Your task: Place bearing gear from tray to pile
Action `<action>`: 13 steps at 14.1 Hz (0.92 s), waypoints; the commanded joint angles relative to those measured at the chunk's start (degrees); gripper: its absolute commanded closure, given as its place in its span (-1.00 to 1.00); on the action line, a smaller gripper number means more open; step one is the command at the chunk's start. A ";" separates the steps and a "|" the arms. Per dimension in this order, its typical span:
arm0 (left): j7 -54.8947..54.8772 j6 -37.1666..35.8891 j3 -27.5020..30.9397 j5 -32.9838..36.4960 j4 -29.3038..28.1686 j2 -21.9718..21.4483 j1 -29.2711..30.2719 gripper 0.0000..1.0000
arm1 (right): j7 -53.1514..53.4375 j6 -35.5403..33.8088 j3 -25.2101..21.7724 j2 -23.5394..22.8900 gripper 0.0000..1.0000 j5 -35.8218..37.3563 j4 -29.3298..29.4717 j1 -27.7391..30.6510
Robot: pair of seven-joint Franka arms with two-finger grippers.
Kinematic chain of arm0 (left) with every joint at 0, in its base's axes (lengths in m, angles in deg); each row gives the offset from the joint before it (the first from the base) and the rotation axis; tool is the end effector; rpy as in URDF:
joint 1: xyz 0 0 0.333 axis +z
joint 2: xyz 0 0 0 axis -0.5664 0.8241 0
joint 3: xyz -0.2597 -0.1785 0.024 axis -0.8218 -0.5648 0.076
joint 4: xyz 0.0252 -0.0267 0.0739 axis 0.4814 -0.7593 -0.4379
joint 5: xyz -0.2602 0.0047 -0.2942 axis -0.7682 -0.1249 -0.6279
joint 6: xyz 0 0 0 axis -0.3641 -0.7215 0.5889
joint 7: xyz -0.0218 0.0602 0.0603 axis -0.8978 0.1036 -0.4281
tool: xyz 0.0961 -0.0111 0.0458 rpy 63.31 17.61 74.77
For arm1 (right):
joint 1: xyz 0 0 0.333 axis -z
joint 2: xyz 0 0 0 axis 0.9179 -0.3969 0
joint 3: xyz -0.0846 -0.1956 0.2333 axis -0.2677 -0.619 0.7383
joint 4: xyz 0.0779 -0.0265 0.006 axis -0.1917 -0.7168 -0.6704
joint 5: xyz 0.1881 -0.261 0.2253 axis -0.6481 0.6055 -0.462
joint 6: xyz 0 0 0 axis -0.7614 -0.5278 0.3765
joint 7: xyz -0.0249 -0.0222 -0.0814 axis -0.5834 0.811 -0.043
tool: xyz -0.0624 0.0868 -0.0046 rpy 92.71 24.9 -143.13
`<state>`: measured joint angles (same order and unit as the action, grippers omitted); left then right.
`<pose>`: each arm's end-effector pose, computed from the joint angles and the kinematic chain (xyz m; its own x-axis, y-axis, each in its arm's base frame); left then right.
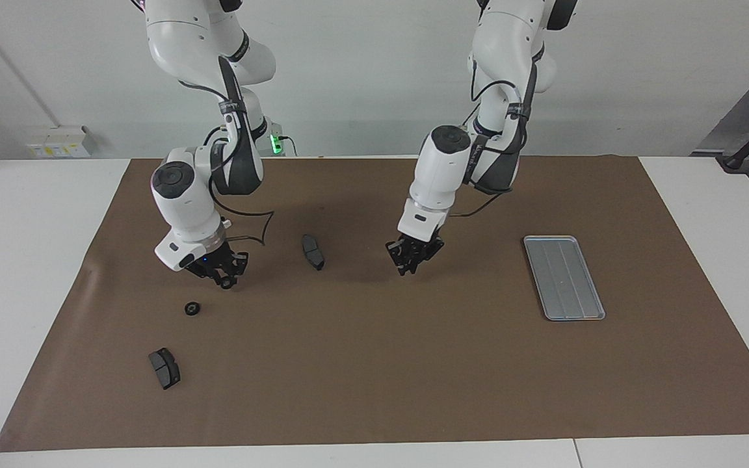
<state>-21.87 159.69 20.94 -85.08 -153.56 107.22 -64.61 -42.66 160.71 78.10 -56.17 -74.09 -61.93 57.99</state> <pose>0.5455 -0.3791 0.3573 0.9600 0.2469 0.1321 0.2137 -0.9508 0.2242 0.5812 0.0311 0.3142 0.9986 0.0515 0.0119 0.0512 -0.9984 0.0253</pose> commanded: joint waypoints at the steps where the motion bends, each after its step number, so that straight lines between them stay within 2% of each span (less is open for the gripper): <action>1: 0.35 -0.68 0.89 -0.26 3.24 1.97 -0.83 0.70 | -1.33 3.12 0.93 1.37 1.00 -1.37 -2.73 0.71; 3: 0.61 -0.07 0.80 -0.79 5.08 2.41 -0.83 -0.12 | -0.81 3.65 0.93 1.37 1.00 -1.45 -3.87 0.01; 4: 0.79 -0.07 0.71 -0.79 5.18 2.67 -0.92 -0.21 | -0.54 4.44 0.93 1.37 1.00 -1.45 -4.57 0.01; 5: 1.31 -0.33 0.71 -0.70 5.18 2.59 -1.26 -0.29 | -0.63 4.97 0.93 1.37 0.83 -1.45 -4.84 0.09; 6: 1.23 -1.03 0.71 -0.79 5.27 2.24 -1.44 -0.40 | -0.54 4.97 1.01 1.37 0.37 -1.45 -4.84 0.10; 7: 1.14 -1.82 0.71 -0.88 5.18 1.54 -1.18 -0.41 | -0.54 4.97 0.93 1.37 -0.63 -1.45 -4.75 0.10; 8: 0.70 -5.83 0.80 -0.79 5.18 -0.99 0.12 -0.41 | -0.63 4.89 0.93 1.37 -1.00 -1.37 -4.32 0.10; 11: -3.06 -21.03 0.89 -0.70 5.18 -9.17 7.41 -0.41 | 0.33 3.92 1.45 2.41 -1.00 -1.37 -0.63 -0.69; 13: -6.93 -29.99 1.24 -0.70 5.18 -14.35 11.71 -0.42 | 5.40 1.74 1.54 2.16 -1.00 -1.37 4.36 -2.88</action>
<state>-25.38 136.91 22.27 -85.13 -146.50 98.92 -56.55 -41.03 164.94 79.06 -54.60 -74.42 -61.50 56.71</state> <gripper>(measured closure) 0.291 0.040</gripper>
